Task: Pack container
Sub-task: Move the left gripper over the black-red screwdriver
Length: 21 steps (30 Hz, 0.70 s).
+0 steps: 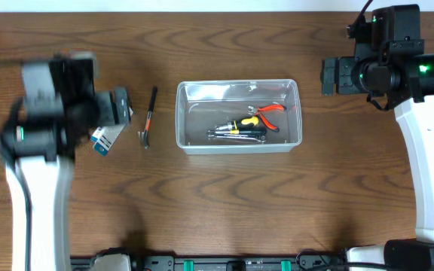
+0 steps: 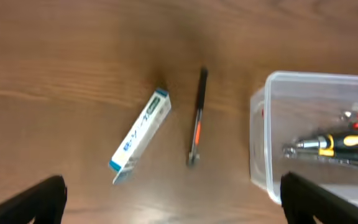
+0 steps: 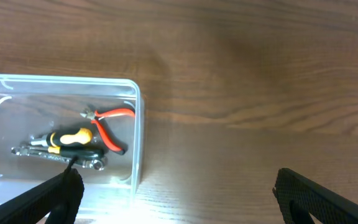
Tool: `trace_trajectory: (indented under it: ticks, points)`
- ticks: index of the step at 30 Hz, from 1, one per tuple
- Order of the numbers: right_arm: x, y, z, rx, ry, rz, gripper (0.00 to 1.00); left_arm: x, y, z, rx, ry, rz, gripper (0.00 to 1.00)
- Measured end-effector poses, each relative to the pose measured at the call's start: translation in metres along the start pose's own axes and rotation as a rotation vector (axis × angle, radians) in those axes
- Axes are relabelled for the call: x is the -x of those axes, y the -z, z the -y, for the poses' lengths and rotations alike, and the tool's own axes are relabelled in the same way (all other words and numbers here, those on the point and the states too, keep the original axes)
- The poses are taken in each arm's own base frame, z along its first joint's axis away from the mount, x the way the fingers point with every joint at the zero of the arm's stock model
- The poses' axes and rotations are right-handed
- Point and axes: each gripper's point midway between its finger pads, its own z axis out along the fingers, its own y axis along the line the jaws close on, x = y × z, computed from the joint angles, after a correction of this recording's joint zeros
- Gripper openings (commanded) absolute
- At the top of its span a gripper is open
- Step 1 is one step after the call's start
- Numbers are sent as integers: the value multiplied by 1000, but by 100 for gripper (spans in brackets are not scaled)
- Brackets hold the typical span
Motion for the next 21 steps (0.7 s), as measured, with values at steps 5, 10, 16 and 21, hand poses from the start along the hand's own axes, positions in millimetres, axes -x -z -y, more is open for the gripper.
trace_trajectory:
  ticks: [5,10,16,21]
  points:
    - [0,0,0,0,0,0,99,17,-30,6,-45,43,-64,98]
    - [0,0,0,0,0,0,99,0,-43,12,-83,80,-165,98]
    - [0,0,0,0,0,0,99,-5,-43,19,-122,80,-187,99]
    - [0,0,0,0,0,0,99,-10,-45,26,-144,16,-204,85]
